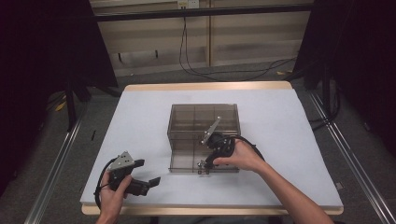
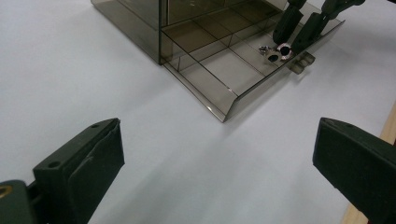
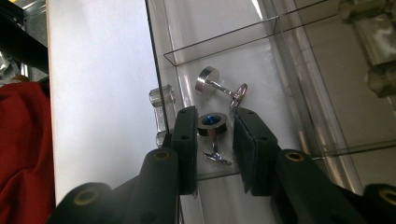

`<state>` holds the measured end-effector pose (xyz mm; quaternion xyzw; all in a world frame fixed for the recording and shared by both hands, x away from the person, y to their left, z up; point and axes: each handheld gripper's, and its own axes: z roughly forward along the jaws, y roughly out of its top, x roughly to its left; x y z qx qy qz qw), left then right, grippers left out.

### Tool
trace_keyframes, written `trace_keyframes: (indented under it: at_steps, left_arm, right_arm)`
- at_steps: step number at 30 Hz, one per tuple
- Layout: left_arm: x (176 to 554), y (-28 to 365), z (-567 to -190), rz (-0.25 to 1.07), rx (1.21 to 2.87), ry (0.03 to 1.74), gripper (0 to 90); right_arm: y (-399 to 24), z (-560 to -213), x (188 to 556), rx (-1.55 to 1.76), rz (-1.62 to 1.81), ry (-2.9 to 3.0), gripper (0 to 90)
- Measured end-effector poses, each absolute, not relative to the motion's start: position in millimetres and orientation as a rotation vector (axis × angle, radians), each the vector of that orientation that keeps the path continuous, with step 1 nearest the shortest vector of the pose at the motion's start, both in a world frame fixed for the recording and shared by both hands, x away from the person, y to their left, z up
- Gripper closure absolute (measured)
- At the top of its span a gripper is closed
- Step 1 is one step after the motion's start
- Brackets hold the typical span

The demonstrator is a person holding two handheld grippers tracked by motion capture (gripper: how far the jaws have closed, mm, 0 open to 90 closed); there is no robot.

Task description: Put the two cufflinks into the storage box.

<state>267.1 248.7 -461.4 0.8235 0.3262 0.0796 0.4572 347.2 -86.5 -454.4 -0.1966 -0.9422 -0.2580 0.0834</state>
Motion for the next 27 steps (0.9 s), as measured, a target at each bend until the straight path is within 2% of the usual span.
trace_keyframes:
  at_steps: [16, 19, 27]
  left_arm:
    - [267, 250, -461, 0.198, 2.023, 0.811, 2.0]
    - [267, 250, -461, 0.197, 2.021, 0.813, 2.0]
    - [268, 250, -462, 0.19, 2.024, 0.817, 2.0]
  right_arm:
    - [-100, -439, 337, -0.617, -0.985, -2.809, 60.9]
    - [-106, -438, 333, -0.643, -1.052, -2.791, 56.1]
    - [-138, -434, 325, -0.811, -1.244, -2.681, 48.3]
